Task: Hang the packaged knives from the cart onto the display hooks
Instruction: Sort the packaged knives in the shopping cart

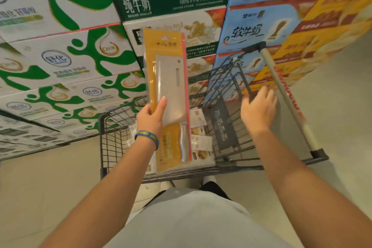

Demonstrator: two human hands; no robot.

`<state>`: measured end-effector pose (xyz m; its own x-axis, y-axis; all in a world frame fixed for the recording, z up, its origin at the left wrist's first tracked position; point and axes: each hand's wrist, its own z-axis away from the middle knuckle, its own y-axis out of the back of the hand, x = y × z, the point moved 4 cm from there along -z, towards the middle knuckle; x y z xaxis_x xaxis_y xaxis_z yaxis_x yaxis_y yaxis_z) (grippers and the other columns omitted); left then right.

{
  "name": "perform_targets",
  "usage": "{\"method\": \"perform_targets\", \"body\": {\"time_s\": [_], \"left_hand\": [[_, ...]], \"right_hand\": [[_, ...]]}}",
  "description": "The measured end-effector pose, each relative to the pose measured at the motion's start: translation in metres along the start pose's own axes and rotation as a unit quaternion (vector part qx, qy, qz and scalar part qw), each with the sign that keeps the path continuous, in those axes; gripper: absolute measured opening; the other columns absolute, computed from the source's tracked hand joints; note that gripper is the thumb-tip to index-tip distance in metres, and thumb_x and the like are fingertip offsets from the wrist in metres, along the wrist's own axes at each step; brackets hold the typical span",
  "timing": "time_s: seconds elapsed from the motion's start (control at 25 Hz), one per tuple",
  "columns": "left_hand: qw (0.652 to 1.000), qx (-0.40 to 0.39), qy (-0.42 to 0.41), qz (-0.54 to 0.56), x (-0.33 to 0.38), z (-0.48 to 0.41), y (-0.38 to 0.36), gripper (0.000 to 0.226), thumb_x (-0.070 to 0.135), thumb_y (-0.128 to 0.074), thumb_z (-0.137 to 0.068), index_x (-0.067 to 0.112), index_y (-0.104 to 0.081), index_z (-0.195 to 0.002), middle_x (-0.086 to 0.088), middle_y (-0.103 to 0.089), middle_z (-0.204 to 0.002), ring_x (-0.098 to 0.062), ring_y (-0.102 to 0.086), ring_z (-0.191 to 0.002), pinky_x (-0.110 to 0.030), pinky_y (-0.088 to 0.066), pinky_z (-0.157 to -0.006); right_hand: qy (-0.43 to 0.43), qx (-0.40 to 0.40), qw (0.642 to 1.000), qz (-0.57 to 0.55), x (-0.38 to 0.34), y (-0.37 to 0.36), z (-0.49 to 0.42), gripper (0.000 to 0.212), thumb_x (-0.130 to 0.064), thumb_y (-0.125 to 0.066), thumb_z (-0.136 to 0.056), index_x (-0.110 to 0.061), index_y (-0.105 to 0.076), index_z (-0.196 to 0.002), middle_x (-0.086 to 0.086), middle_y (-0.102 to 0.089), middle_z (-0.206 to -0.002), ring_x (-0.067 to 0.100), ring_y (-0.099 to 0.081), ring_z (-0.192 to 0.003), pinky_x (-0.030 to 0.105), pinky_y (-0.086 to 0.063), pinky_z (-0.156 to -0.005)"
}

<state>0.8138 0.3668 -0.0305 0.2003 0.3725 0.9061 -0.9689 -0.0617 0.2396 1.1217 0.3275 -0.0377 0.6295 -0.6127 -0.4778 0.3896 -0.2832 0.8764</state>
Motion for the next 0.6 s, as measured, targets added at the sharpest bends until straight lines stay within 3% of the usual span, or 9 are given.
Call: {"method": "perform_targets", "body": {"time_s": [0.12, 0.28, 0.44, 0.52, 0.6], "left_hand": [[1.000, 0.004, 0.011, -0.009, -0.010, 0.006, -0.001, 0.041, 0.054, -0.063, -0.088, 0.015, -0.052, -0.082, 0.003, -0.037, -0.065, -0.012, -0.035, -0.057, -0.028, -0.037, -0.057], [0.999, 0.027, 0.019, -0.009, -0.021, 0.015, 0.005, 0.040, 0.058, -0.062, -0.086, 0.018, -0.056, -0.081, 0.006, -0.040, -0.062, -0.008, -0.037, -0.054, -0.025, -0.039, -0.054], [0.998, 0.067, 0.020, -0.013, -0.027, 0.024, 0.012, 0.035, 0.055, -0.064, -0.086, 0.022, -0.060, -0.076, 0.015, -0.045, -0.052, 0.002, -0.040, -0.045, -0.021, -0.041, -0.054], [0.997, 0.080, 0.005, -0.015, -0.029, 0.029, 0.019, 0.034, 0.054, -0.065, -0.087, 0.025, -0.056, -0.070, 0.019, -0.045, -0.046, 0.004, -0.040, -0.042, -0.018, -0.039, -0.050], [0.996, 0.088, -0.012, -0.021, -0.029, 0.033, 0.026, 0.034, 0.053, -0.064, -0.088, 0.025, -0.056, -0.071, 0.022, -0.046, -0.044, 0.006, -0.042, -0.041, -0.013, -0.038, -0.045]], "right_hand": [[-0.010, -0.079, 0.997, -0.003, 0.021, -0.008, -0.009, 0.067, -0.031, -0.054, -0.104, -0.010, -0.025, -0.160, 0.019, -0.041, -0.152, 0.037, -0.052, -0.130, 0.041, -0.046, -0.102], [0.078, -0.064, 0.994, -0.052, -0.002, -0.014, 0.015, 0.044, -0.031, -0.045, -0.108, -0.015, -0.051, -0.148, 0.015, -0.070, -0.123, 0.033, -0.065, -0.109, 0.038, -0.052, -0.087], [0.173, -0.254, 0.946, -0.106, -0.053, -0.062, 0.077, 0.043, -0.036, -0.036, -0.110, -0.022, -0.053, -0.147, 0.008, -0.074, -0.097, 0.022, -0.068, -0.080, 0.037, -0.055, -0.068], [0.183, -0.330, 0.917, -0.129, -0.069, -0.082, 0.103, 0.053, -0.046, -0.033, -0.108, -0.025, -0.041, -0.155, 0.012, -0.072, -0.117, 0.027, -0.067, -0.098, 0.038, -0.053, -0.081], [0.161, -0.349, 0.910, -0.153, -0.068, -0.088, 0.109, 0.062, -0.057, -0.033, -0.104, -0.026, -0.035, -0.158, 0.011, -0.062, -0.140, 0.029, -0.060, -0.121, 0.040, -0.048, -0.098]]}}
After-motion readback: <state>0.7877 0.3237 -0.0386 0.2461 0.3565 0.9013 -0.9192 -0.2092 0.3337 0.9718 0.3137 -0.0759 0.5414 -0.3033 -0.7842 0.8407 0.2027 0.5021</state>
